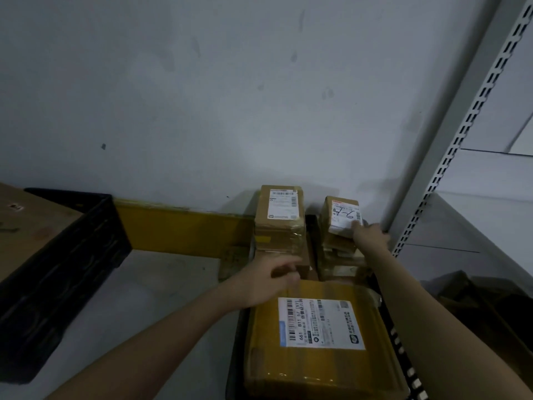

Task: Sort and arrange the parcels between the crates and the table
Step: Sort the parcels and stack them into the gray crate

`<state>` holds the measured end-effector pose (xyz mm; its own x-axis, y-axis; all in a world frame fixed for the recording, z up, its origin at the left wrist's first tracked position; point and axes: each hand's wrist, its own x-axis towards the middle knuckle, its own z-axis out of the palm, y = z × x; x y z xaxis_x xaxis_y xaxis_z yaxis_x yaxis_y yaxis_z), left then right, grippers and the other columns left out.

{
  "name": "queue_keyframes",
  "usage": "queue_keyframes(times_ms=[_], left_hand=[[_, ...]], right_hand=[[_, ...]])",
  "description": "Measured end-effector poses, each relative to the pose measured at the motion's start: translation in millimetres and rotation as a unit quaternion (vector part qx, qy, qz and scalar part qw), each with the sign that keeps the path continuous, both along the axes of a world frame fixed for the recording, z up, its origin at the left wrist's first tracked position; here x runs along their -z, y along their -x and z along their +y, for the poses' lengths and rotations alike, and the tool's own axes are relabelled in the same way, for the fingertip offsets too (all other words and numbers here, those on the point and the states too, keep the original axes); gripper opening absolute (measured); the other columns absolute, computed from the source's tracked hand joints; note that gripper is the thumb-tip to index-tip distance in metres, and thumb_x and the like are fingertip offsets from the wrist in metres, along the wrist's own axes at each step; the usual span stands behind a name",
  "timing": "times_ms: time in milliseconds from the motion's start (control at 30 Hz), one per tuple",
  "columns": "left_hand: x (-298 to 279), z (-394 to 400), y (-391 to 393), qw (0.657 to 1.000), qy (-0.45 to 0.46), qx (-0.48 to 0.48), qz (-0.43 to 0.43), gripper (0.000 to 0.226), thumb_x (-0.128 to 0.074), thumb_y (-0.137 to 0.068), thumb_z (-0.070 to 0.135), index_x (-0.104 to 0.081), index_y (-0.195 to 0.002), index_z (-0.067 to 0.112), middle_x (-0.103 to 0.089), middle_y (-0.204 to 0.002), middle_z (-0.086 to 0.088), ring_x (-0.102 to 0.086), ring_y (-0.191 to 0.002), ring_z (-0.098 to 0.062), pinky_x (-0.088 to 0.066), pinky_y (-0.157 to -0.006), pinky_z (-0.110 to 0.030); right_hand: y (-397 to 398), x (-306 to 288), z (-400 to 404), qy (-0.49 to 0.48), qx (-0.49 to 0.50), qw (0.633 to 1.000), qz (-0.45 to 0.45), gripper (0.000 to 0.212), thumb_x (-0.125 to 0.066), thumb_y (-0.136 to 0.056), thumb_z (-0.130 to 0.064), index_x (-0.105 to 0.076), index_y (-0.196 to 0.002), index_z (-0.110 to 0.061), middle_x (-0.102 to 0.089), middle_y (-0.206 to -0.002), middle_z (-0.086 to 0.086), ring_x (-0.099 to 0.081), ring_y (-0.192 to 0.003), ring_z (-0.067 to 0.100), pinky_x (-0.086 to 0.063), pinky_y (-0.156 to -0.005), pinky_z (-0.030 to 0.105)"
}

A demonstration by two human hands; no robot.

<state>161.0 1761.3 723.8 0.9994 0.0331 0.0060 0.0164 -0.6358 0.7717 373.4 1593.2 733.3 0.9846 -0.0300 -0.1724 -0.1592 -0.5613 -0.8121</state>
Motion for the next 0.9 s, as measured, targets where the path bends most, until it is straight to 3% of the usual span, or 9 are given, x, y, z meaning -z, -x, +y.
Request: queue_keyframes(times_ms=[67,167,300,500,567,667,733,833,900], left_hand=[[-10,23,-4,0.998,0.026,-0.054,-0.033,0.039,-0.052,-0.1,0.036,-0.051,-0.139,0.033,-0.055,-0.126,0.017,-0.052,-0.117,-0.001,-0.043,-0.088,-0.013],[-17,69,-12,0.989,0.027,-0.134,-0.064,0.033,-0.049,-0.102,0.034,-0.057,-0.134,0.03,-0.059,-0.128,0.012,-0.053,-0.119,-0.005,-0.046,-0.095,-0.026],[0,133,-20,0.983,-0.019,-0.176,-0.039,0.035,-0.047,-0.102,0.038,-0.059,-0.133,0.024,-0.057,-0.133,0.007,-0.051,-0.123,-0.01,-0.042,-0.097,-0.027],[62,209,-11,0.969,-0.098,-0.21,0.085,0.057,-0.038,-0.091,0.065,-0.057,-0.133,0.032,-0.057,-0.138,0.001,-0.052,-0.127,-0.022,-0.044,-0.104,-0.043],[83,231,-5,0.963,-0.102,-0.218,0.121,0.072,-0.029,-0.081,0.075,-0.056,-0.135,0.035,-0.053,-0.143,0.002,-0.049,-0.13,-0.023,-0.042,-0.106,-0.046],[113,259,7,0.956,-0.107,-0.23,0.148,0.083,-0.021,-0.073,0.08,-0.055,-0.135,0.037,-0.052,-0.145,0.002,-0.05,-0.129,-0.024,-0.041,-0.105,-0.045],[129,273,11,0.952,-0.115,-0.23,0.168,0.081,-0.023,-0.075,0.079,-0.054,-0.137,0.036,-0.051,-0.146,-0.001,-0.048,-0.129,-0.025,-0.04,-0.106,-0.045],[158,286,15,0.943,-0.151,-0.213,0.205,0.061,-0.035,-0.092,0.066,-0.05,-0.141,0.034,-0.047,-0.148,-0.002,-0.044,-0.133,-0.026,-0.039,-0.106,-0.043],[182,292,19,0.939,-0.164,-0.196,0.231,0.053,-0.038,-0.097,0.06,-0.047,-0.143,0.035,-0.046,-0.148,-0.002,-0.041,-0.134,-0.026,-0.039,-0.106,-0.041]], right_hand=[[5,-13,7,0.067,0.051,0.992,-0.098,0.05,-0.045,-0.102,-0.039,-0.039,-0.142,-0.01,-0.034,-0.146,0.021,-0.037,-0.133,0.041,-0.038,-0.107,0.056],[20,-40,41,-0.009,0.012,0.971,-0.239,0.033,-0.047,-0.1,-0.031,-0.048,-0.129,-0.015,-0.045,-0.135,0.013,-0.051,-0.117,0.034,-0.048,-0.097,0.054],[54,-67,116,-0.063,-0.106,0.952,-0.28,0.028,-0.048,-0.101,-0.029,-0.05,-0.127,-0.02,-0.052,-0.123,0.0,-0.059,-0.102,0.018,-0.056,-0.082,0.039],[90,-30,241,-0.013,-0.256,0.937,-0.238,0.029,-0.049,-0.098,-0.029,-0.054,-0.124,-0.016,-0.053,-0.122,0.009,-0.056,-0.103,0.026,-0.051,-0.087,0.043],[94,2,274,0.039,-0.304,0.936,-0.172,0.034,-0.049,-0.099,-0.029,-0.051,-0.129,-0.013,-0.049,-0.131,0.012,-0.054,-0.108,0.029,-0.046,-0.085,0.038],[91,64,307,0.136,-0.351,0.926,-0.008,0.049,-0.05,-0.098,-0.033,-0.044,-0.141,-0.011,-0.042,-0.144,0.015,-0.046,-0.126,0.036,-0.046,-0.1,0.045],[84,110,318,0.168,-0.337,0.922,0.088,0.044,-0.053,-0.096,-0.035,-0.051,-0.134,-0.013,-0.049,-0.14,0.012,-0.051,-0.119,0.033,-0.049,-0.098,0.043],[78,160,326,0.233,-0.314,0.913,0.119,0.023,-0.047,-0.094,-0.031,-0.051,-0.112,-0.019,-0.049,-0.139,0.014,-0.052,-0.112,0.031,-0.047,-0.09,0.038],[79,175,325,0.256,-0.271,0.921,0.113,0.044,-0.043,-0.096,-0.036,-0.043,-0.137,-0.02,-0.029,-0.154,0.013,-0.033,-0.137,0.038,-0.036,-0.109,0.047]])
